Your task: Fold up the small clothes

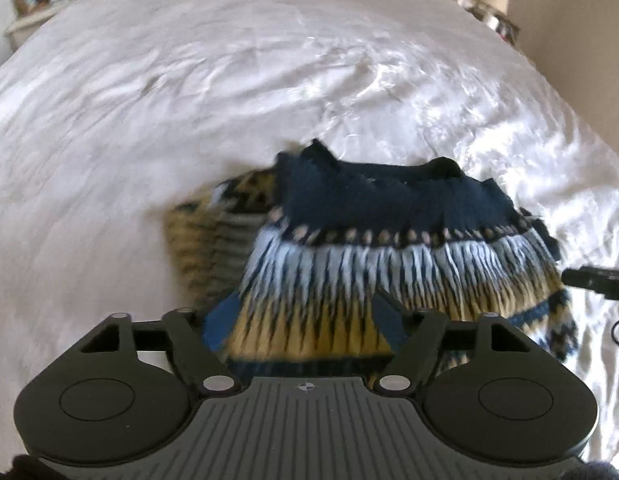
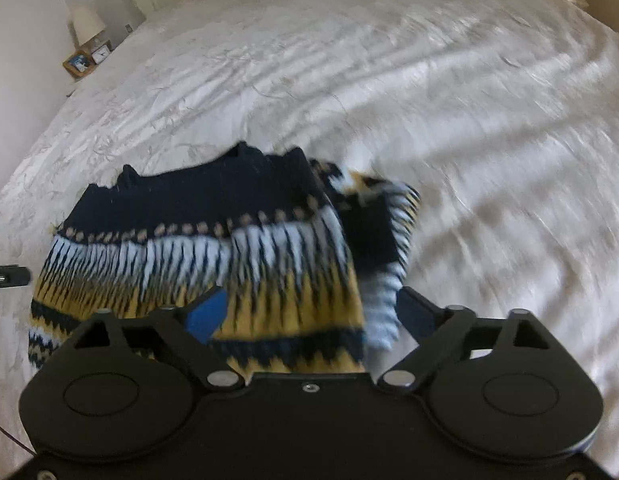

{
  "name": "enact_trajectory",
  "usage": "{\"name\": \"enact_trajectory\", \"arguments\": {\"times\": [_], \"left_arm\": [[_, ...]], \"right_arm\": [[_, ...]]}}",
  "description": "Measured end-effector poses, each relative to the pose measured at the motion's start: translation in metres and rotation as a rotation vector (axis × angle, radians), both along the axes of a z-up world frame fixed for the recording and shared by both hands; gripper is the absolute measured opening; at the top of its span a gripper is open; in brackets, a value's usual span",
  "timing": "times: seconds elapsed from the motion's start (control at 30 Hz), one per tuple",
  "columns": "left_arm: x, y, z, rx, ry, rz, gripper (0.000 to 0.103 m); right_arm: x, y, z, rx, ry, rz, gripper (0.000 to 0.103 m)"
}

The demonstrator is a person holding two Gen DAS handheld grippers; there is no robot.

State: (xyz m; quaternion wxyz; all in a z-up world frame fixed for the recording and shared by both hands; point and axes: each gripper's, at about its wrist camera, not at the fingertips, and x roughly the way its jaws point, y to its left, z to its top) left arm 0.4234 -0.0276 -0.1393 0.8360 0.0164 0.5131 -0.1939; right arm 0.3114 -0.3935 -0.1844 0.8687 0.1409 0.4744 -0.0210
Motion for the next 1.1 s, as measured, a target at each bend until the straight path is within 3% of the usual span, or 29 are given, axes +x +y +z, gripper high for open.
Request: {"name": "enact_trajectory", "arguments": {"times": [0.13, 0.33, 0.47, 0.63, 0.77, 0.93, 1.1], "left_arm": [[0.029, -0.020, -0.017, 0.039, -0.011, 0.003, 0.078], [0.071, -0.018, -0.053, 0.142, 0.026, 0.047, 0.081], [0.089, -0.002, -0.072, 0.127, 0.082, 0.081, 0.102], [0.095, 0.000, -0.079, 0.117, 0.098, 0.073, 0.103], [0.092, 0.002, -0.067, 0.092, 0.083, 0.095, 0.102], [0.061, 0.002, -0.034, 0.026, 0.046, 0.154, 0.102], [0.021, -0.030, -0.013, -0.016, 0.048, 0.092, 0.102]], "right_arm": [[0.031, 0.010, -0.004, -0.041, -0.009, 0.049, 0.102], [0.060, 0.009, -0.031, -0.131, 0.048, 0.085, 0.102], [0.071, -0.011, -0.053, -0.171, 0.116, 0.029, 0.102], [0.069, -0.043, -0.065, -0.049, 0.127, -0.072, 0.102], [0.059, -0.053, -0.059, 0.018, 0.095, -0.104, 0.102], [0.032, -0.069, -0.044, 0.163, 0.035, -0.170, 0.102], [0.007, -0.070, -0.041, 0.264, 0.033, -0.169, 0.102]]}}
